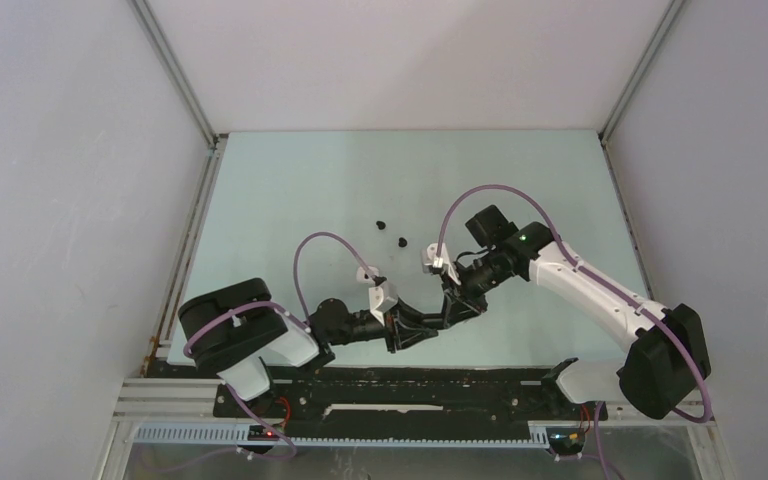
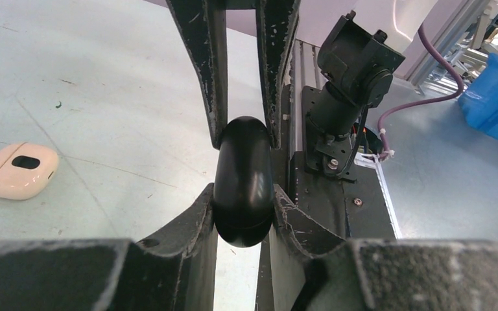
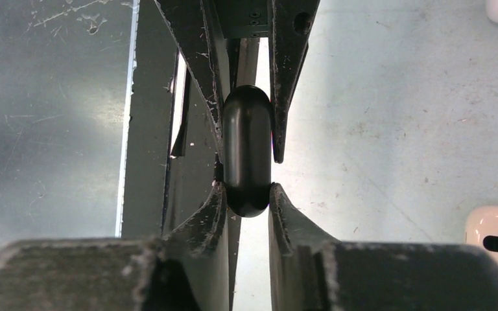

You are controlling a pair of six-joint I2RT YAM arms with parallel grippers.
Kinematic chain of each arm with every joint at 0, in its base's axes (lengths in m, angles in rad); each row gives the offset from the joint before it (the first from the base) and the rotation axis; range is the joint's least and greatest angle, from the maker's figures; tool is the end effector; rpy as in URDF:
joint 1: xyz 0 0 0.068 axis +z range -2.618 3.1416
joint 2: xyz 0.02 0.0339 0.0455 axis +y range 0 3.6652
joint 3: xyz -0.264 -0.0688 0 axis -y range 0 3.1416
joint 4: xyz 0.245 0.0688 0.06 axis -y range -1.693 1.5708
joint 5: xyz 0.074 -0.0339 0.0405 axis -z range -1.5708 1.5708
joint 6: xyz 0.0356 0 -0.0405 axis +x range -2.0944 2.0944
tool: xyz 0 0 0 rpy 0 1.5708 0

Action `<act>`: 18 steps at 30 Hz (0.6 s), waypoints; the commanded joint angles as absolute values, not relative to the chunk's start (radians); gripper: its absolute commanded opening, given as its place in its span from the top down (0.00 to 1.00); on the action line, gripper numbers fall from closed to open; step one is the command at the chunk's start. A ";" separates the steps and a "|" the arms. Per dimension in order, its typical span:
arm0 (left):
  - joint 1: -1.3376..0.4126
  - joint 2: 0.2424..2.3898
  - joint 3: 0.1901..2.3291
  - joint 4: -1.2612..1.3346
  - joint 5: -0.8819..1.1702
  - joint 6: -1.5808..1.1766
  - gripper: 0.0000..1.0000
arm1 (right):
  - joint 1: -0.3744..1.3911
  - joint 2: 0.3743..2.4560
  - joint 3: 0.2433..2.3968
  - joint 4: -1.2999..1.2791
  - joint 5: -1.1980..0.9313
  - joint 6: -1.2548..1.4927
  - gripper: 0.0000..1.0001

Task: Insert the wireless bluetooth earbuds into the charging case
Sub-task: Open the charging case.

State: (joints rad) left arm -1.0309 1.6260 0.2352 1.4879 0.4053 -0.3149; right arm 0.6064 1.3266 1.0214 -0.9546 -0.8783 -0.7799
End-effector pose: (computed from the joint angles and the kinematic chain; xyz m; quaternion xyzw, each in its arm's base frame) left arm 0.1132 -0.2162 0.1571 0.3702 0.5642 -0.5579 0.4830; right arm 0.1795 0.1579 0.2612 -0.6220 0.6458 0.4063 0.1760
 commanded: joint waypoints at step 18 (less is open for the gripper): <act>-0.982 1.611 0.201 1.591 0.390 -0.402 0.55 | 0.564 1.307 1.023 -0.939 -0.885 -0.795 0.90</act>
